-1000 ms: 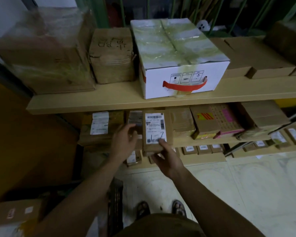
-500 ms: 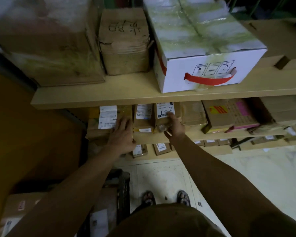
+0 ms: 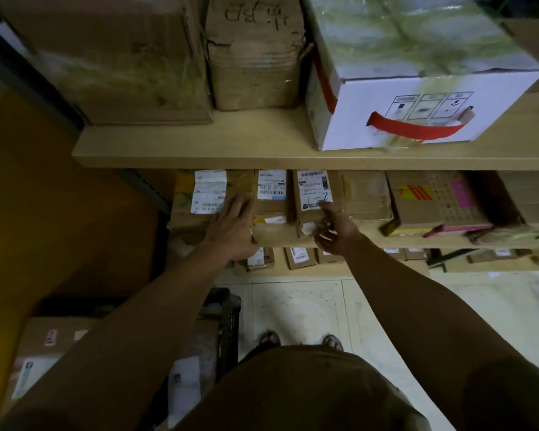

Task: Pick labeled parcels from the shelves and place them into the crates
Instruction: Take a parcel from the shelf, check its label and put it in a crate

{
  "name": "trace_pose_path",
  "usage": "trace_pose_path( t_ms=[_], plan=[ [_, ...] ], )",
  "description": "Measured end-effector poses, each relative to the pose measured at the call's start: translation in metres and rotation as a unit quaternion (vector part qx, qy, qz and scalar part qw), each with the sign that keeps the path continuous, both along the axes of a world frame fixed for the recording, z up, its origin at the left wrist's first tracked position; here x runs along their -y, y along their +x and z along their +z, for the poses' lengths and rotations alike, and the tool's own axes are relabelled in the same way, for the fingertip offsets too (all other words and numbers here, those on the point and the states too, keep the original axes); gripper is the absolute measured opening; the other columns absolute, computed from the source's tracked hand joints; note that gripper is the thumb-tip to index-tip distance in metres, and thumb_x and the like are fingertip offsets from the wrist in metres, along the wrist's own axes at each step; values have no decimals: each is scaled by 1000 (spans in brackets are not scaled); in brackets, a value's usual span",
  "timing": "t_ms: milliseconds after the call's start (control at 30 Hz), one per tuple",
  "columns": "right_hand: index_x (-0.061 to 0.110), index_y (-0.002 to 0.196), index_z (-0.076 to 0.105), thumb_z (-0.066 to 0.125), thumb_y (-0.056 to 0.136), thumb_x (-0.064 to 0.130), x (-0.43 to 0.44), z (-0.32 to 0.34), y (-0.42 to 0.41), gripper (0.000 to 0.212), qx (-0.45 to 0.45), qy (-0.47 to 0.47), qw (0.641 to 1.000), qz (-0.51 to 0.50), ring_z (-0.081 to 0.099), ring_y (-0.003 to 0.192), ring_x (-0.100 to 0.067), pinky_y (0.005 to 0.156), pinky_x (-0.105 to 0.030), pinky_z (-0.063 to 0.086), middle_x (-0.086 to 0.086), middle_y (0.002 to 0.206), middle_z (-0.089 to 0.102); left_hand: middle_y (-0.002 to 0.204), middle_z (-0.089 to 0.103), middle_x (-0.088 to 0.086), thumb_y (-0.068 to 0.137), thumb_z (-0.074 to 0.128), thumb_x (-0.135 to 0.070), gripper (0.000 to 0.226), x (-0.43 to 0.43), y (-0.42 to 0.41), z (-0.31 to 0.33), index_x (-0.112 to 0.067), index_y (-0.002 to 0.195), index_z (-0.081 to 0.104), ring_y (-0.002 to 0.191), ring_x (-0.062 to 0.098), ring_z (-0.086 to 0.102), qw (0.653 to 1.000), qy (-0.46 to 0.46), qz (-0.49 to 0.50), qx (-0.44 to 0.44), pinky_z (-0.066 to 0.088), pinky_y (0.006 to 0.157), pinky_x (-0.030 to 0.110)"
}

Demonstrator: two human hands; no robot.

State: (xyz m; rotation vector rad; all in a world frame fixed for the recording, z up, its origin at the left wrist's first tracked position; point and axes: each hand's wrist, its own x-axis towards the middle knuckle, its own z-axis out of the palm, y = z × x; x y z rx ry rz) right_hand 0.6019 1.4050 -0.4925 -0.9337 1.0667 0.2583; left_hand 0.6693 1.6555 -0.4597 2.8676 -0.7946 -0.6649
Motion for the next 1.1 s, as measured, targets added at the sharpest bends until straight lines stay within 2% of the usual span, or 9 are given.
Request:
trace_pose_path(
  t_ms=[133,233,467,600,767,867,933,1033,1100],
  plan=[
    [10,120,66,90,71,33,-1,-8,5,59,-21,3,999,-33,69,97,-27,96,-46,56,-13,111,70,168,-15,0,87,68,-49,107,2,-3,1,-21,161,-3,155,26,-13,1000,8,0,-8,13,126,53],
    [12,115,62,83,83,28,-7,-6,12,42,-42,-38,997,-48,69,80,-30,88,-49,60,-16,102,66,169,-17,2,90,68,-45,105,1,-4,4,-19,161,-5,155,27,-16,1000,12,1,-28,10,126,53],
    [3,126,56,74,90,40,0,-21,-2,54,-16,-40,999,-14,68,104,-33,75,-40,60,-20,122,65,168,-16,0,89,70,-45,105,-1,-1,3,-22,162,-1,155,26,-16,999,-8,11,-36,7,126,52],
    [5,128,54,64,98,27,9,-7,-35,38,-3,-132,990,58,59,91,-30,80,-42,49,-13,104,56,165,1,3,90,66,-41,84,7,-13,9,-28,157,17,154,32,-1,1000,0,12,1,15,122,58],
    [15,141,50,69,91,17,55,8,-70,53,49,-475,821,313,61,113,-30,96,-41,51,-13,130,59,155,29,3,91,61,-27,58,54,-40,9,-26,146,43,142,26,34,990,-93,-70,75,38,113,47],
    [13,147,42,66,90,18,94,14,-77,61,26,-551,732,400,52,125,-39,102,-46,48,-18,141,50,145,45,0,95,61,-19,48,110,-57,2,-20,142,50,127,23,52,980,-191,-2,-57,48,96,36],
    [13,147,39,65,90,21,120,16,-78,63,-6,-568,704,426,51,123,-39,101,-50,49,-17,140,47,130,57,2,98,60,-16,34,152,-69,-6,-17,132,58,121,21,55,946,-248,98,-186,49,98,37],
    [15,148,37,65,89,24,155,20,-77,65,11,-566,689,452,49,124,-39,98,-50,49,-15,141,43,99,62,7,98,55,-13,9,205,-80,-20,-16,92,62,96,23,59,893,-282,226,-268,46,77,31],
    [19,151,30,66,91,25,180,21,-76,69,23,-561,676,477,45,127,-38,96,-50,48,-12,146,38,105,63,12,97,58,-18,11,231,-84,-31,-10,102,64,94,23,60,828,-294,334,-340,45,76,28]
  ],
)
